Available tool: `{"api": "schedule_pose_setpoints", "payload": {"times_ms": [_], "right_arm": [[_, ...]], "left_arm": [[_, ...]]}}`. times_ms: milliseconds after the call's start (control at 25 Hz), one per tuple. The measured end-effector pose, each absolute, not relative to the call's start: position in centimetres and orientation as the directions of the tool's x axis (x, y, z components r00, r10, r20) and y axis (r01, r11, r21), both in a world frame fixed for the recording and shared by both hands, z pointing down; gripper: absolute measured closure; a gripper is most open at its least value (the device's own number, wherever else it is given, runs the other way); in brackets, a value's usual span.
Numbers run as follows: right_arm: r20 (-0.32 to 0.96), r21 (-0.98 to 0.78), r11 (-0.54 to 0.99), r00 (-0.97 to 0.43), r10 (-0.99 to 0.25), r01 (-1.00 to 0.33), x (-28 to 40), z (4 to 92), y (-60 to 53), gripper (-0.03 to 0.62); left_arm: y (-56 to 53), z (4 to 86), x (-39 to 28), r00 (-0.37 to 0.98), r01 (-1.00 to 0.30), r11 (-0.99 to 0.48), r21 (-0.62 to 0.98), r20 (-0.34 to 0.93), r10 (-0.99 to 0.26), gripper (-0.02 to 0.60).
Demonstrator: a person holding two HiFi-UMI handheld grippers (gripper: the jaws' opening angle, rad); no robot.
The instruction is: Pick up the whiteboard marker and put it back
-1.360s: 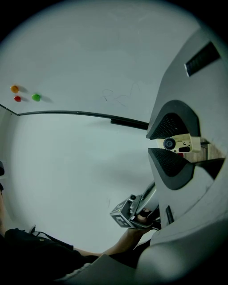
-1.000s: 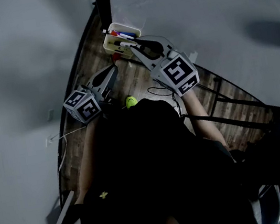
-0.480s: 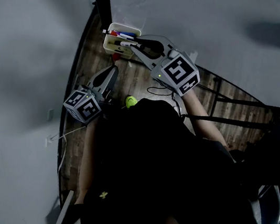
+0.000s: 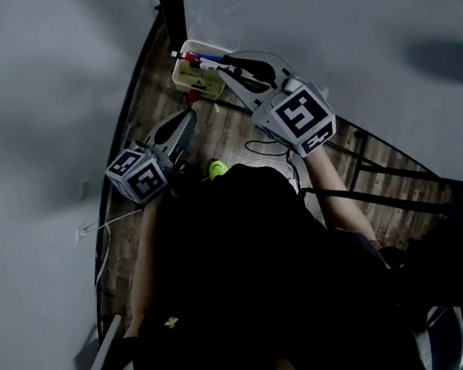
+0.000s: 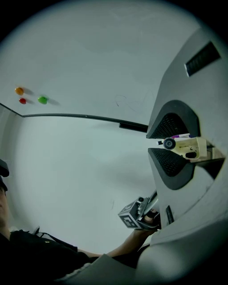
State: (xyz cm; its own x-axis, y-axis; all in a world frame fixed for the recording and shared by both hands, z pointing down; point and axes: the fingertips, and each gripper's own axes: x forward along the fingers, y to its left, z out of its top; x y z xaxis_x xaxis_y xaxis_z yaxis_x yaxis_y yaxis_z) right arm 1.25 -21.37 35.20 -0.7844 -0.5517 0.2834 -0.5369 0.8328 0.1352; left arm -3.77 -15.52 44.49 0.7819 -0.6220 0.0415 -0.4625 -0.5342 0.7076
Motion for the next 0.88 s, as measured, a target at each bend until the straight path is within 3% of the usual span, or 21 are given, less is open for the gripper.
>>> {"api": "schedule_pose_setpoints", "payload": {"times_ms": [880], "right_arm": [[0.272,0.162,0.819,-0.773,-0.573,-0.55,1.3,35.9,-25.4,0.525]], "left_arm": [[-15.5,44.1,-4.8,0.777,-0.487,-0.517,0.704,0.078,-0.625,0.575]]}}
